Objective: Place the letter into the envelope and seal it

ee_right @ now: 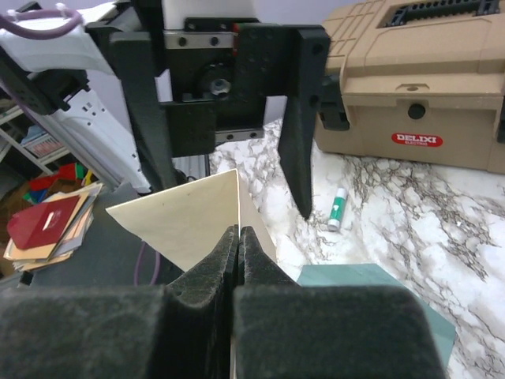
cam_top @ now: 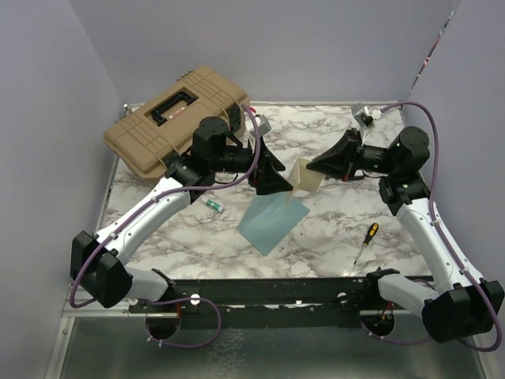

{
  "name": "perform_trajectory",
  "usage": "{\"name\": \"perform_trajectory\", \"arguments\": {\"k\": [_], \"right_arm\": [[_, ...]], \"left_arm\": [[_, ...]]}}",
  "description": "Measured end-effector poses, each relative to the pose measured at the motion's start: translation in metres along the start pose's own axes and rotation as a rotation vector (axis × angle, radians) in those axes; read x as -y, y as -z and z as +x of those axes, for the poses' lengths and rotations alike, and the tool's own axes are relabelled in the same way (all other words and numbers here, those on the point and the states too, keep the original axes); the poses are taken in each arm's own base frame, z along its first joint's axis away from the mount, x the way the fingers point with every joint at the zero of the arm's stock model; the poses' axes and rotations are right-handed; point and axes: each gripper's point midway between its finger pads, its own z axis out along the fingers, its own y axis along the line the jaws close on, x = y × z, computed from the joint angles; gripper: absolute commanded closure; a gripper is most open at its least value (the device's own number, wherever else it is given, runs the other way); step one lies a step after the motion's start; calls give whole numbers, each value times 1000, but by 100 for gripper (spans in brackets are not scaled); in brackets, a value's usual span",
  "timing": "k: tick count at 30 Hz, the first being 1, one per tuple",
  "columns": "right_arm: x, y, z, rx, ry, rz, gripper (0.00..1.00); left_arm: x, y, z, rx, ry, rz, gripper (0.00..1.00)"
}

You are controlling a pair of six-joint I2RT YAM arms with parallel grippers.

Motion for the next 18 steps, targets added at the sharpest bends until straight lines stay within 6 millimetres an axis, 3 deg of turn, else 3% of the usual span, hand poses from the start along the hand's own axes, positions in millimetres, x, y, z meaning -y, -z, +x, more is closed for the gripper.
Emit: {"name": "perform_trajectory", "arguments": {"k": [6, 8, 14, 18], "right_arm": [[-10, -3, -3, -1, -4, -42, 99], [-13, -3, -3, -4, -11, -53, 99], [-27, -4, -1, 9, -40, -105, 99], [-37, -1, -7, 23, -28, -118, 99]], "left_arm": [[-8, -10, -4, 30, 23, 15, 11], [-5, -11, -6, 44, 20, 30, 17], [20, -17, -10, 58, -5, 140, 49], [33, -14, -7, 50, -27, 201, 85]]}}
